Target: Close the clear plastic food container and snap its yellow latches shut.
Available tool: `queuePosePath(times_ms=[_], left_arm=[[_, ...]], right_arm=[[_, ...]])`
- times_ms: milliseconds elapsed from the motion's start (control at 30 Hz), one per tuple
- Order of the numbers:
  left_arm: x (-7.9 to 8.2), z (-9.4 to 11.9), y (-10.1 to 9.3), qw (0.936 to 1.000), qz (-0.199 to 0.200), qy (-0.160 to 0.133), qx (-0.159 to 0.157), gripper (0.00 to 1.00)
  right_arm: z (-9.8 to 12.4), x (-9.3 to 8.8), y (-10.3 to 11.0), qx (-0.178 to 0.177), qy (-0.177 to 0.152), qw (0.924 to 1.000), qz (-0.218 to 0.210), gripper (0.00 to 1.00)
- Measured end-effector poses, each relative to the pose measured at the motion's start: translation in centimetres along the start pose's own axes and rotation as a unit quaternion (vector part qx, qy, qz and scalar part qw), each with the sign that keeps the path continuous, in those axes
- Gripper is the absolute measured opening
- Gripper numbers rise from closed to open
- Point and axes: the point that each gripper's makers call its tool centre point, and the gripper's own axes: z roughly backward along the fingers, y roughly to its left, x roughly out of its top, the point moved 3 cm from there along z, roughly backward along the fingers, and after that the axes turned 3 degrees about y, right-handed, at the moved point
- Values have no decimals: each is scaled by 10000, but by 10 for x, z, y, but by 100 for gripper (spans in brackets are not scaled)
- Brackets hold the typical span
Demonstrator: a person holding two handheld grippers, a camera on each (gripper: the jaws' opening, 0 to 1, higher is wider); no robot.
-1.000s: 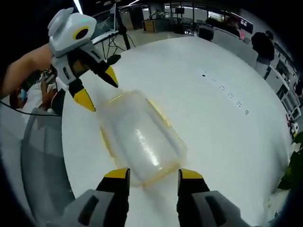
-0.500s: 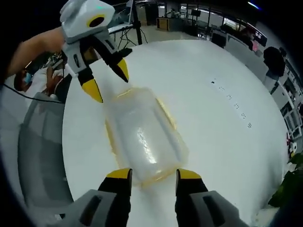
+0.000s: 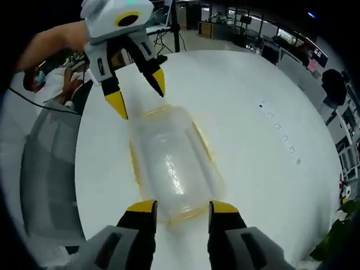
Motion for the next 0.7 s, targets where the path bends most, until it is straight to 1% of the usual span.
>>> queuePosePath(times_ms=[300,467,567,700], left_arm=[[4,-4,-1,9995,-303,76,-24,41],[9,-2,-3,9975,-702,108,-21,40],[12,-1,-3,9961,-876,128,-2,40],[13,-2,-3,9951,-976,141,-25,40]], right_arm=[[0,1,1,63,49,9998,170,31],[1,2,2,107,101,9995,280,30],[0,4,5,143,112,9991,374,30],[0,8,6,162,89,9988,450,29]])
